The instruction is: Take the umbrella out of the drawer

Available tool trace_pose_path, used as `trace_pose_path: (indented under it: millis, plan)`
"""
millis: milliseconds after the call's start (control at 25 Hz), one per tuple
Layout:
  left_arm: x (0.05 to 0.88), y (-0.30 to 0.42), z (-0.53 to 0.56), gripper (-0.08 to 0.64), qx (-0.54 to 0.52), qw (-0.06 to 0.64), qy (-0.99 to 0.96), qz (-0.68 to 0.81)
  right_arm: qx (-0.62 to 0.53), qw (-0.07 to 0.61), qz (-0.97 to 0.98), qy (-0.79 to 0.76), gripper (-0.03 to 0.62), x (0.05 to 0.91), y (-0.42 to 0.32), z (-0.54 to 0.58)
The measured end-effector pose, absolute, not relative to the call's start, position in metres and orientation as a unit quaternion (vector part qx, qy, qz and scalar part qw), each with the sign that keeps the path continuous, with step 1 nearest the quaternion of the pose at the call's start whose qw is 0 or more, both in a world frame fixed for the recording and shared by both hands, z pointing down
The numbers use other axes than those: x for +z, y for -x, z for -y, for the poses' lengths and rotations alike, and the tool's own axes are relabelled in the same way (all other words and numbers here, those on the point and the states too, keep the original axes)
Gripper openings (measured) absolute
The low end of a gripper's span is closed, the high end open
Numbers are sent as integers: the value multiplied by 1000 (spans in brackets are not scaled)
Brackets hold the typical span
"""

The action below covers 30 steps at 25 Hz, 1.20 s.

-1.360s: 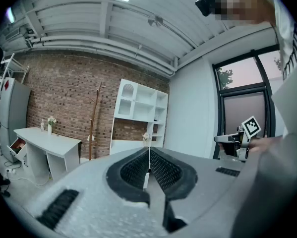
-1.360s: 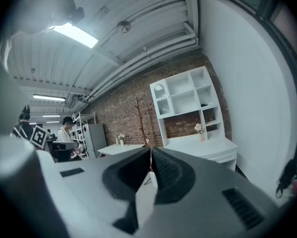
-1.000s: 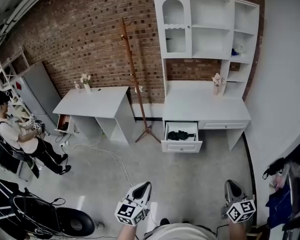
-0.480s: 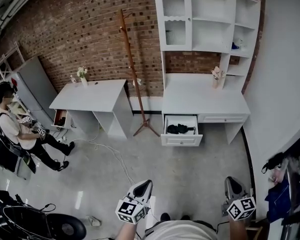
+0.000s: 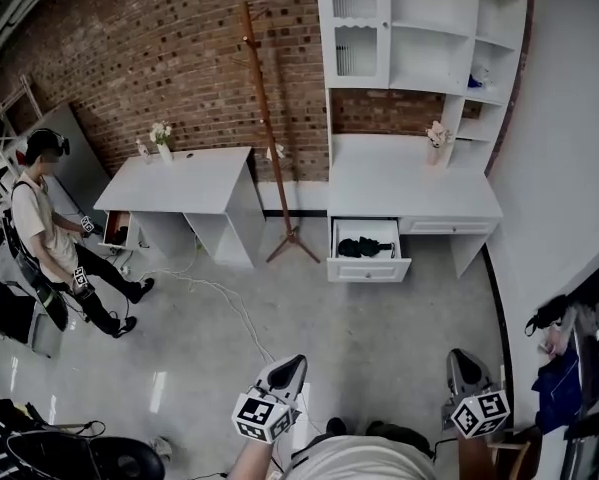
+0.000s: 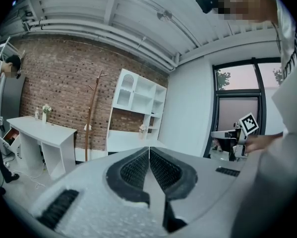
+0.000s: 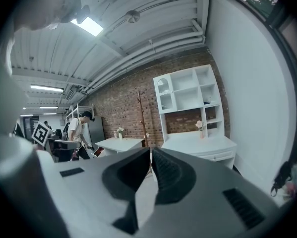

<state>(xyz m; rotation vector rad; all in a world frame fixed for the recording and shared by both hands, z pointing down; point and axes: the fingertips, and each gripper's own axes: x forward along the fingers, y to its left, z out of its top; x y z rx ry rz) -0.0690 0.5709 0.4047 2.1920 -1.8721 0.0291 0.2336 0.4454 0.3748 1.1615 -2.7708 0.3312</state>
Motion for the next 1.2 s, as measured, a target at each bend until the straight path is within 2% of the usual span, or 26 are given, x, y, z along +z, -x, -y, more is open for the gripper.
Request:
trace_pose_path:
  millis: [760,1200]
  plan:
    - [424,105,-572,26,5,139,-747,650,113,67,913,-385,34,393,-207,-441]
    - [418,115,-524,26,7,136,-739,660,116,60,918,-374,34,392,-191,-383]
